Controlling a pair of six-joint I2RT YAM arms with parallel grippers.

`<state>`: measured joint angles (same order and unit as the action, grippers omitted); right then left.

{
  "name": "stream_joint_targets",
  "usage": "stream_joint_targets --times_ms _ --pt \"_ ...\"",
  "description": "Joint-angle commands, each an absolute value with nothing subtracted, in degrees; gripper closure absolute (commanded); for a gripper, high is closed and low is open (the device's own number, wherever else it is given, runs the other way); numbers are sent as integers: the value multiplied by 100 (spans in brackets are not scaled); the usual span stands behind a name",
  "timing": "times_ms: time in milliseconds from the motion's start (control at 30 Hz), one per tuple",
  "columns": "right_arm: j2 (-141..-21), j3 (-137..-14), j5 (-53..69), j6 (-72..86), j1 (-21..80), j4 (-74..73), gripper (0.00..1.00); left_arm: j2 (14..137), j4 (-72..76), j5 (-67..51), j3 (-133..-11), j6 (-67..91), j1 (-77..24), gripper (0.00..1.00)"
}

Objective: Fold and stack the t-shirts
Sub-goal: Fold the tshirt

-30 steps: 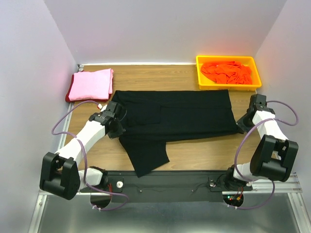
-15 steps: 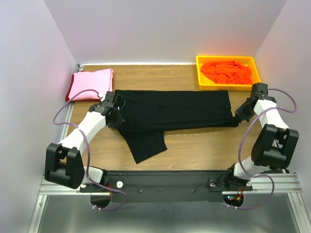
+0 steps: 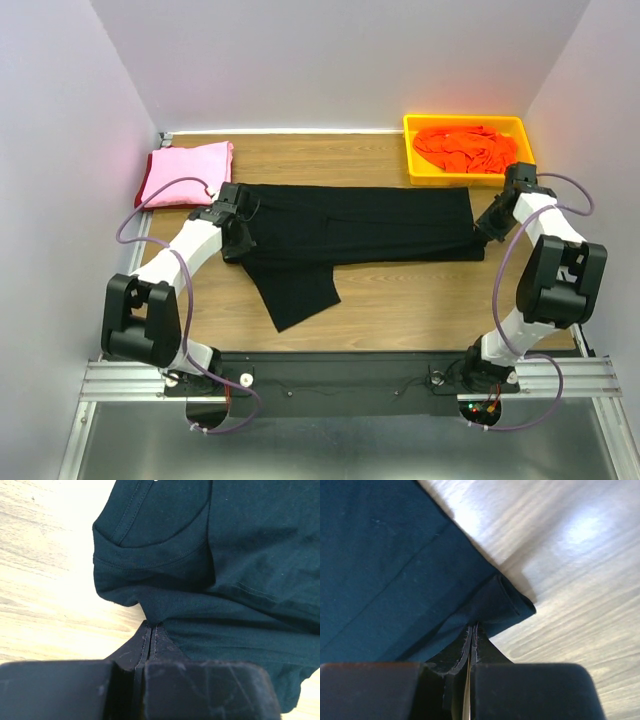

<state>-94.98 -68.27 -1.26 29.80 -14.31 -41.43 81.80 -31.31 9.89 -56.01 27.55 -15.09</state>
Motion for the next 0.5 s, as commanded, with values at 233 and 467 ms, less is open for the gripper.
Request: stream_joint_targets --times_ms 233,467 --pt "-9914 -7181 -509 2936 -1011 -3736 99 8376 -2910 1327 -5871 2549 -1362 100" --pt "-10177 -7277 -668 2935 -1011 -3665 97 8481 -2707 1301 -5774 2628 -1275 100"
